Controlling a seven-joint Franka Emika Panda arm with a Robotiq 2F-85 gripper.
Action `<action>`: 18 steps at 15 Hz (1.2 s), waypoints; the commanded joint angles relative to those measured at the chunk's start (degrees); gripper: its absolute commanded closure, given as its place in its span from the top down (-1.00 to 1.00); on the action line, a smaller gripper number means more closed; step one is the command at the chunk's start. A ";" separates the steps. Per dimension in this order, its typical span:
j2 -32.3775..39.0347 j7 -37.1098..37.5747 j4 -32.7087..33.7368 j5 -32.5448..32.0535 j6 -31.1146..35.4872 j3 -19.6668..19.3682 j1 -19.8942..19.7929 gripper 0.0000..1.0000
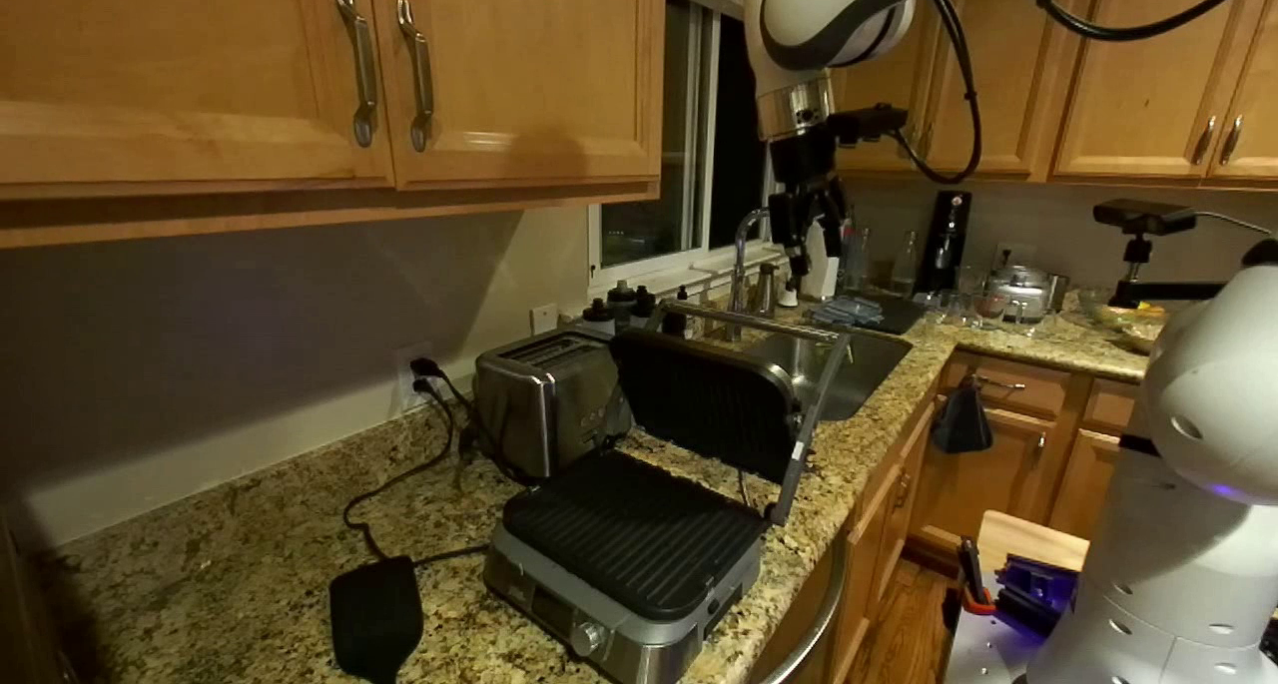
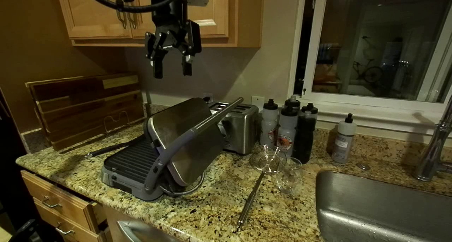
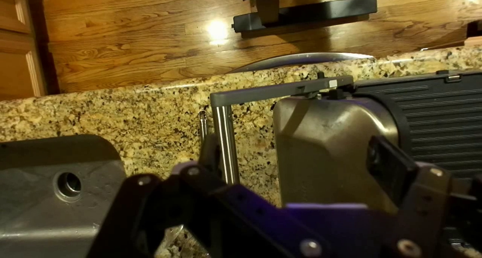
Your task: Close the sandwich maker
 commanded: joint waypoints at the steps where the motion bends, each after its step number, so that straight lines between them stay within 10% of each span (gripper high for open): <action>1: 3.26 0.52 0.83 -0.42 4.43 -0.94 0.39 1.00; 8: 14.78 -2.27 3.92 -0.56 21.85 -2.16 -0.02 1.00; 18: 25.43 -7.53 9.77 -0.35 25.25 -4.24 -1.38 1.00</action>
